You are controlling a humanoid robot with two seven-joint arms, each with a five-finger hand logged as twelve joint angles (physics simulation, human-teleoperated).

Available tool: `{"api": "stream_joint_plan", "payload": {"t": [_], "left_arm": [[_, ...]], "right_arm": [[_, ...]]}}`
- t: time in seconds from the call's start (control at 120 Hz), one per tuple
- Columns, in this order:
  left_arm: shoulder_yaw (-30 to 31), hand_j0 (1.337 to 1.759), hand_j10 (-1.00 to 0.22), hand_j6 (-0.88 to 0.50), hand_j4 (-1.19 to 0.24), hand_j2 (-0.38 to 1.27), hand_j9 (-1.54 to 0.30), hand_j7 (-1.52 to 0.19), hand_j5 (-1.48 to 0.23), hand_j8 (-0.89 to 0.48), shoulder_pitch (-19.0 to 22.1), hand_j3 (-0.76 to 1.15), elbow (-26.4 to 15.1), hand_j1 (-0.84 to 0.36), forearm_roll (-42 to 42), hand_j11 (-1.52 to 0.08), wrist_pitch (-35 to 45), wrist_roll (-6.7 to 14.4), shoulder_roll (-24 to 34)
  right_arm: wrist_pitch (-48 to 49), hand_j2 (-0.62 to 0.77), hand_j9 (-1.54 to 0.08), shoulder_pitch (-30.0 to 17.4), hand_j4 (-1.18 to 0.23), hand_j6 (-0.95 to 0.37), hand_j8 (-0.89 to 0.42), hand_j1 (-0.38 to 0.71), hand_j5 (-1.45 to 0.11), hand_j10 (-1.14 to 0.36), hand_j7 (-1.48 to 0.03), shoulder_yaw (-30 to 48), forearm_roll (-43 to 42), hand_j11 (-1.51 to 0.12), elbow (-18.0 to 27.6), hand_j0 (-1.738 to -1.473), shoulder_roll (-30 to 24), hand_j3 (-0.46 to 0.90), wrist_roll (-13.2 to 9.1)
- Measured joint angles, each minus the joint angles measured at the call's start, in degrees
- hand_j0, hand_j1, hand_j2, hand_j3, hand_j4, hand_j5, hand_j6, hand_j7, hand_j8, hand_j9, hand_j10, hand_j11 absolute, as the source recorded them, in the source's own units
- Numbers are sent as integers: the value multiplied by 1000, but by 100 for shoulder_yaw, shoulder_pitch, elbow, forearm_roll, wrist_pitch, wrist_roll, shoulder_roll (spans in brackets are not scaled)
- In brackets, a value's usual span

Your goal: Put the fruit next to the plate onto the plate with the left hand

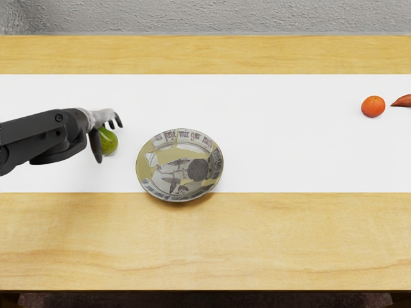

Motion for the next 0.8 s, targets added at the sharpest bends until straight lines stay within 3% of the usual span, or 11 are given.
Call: {"api": "stream_joint_plan", "payload": {"t": [0.383, 0.5, 0.558, 0.692, 0.8], "left_arm": [[0, 1658, -447, -447, -447, 107, -578, -579, -579, -447, 18, 0, -8, -177, -5, -578, 110, 0, 6], [2, 1657, -480, -481, -480, 145, -628, -627, -629, -428, 25, 0, -7, -201, -1, -627, 114, 2, 6], [-10, 1650, -496, -465, -513, 11, -685, -671, -652, -353, 122, 0, -9, -199, 44, -681, 115, 8, 13], [-9, 1651, -595, -434, -595, 199, -794, -782, -754, -379, 144, 0, -4, -245, 95, -791, 121, 3, 8], [-7, 1650, -632, -448, -579, 297, -891, -887, -872, -383, 134, 0, -8, -256, 45, -886, 85, 4, 31]], "right_arm": [[0, 0, 0, 1, 0, 0, 0, -349, 0, 0, 0, 0, 0, 0, -3, -1658, 0, 0, 0], [0, 0, 0, 1, 0, 0, 0, -349, 0, 0, 0, 0, -1, 0, -1, -1658, 0, 0, 0], [0, 0, 0, 1, 0, 0, 0, -349, 0, 0, 0, -1, 0, 0, -1, -1658, 0, 0, 0], [0, 0, 0, 6, 0, -1, -1, -349, 0, -1, 0, -1, -3, 0, -2, -1658, 0, 0, 0], [0, 0, 0, 4, 0, -1, -1, -349, 0, -1, 0, -1, -1, 0, -1, -1658, 0, 0, 0]]}}
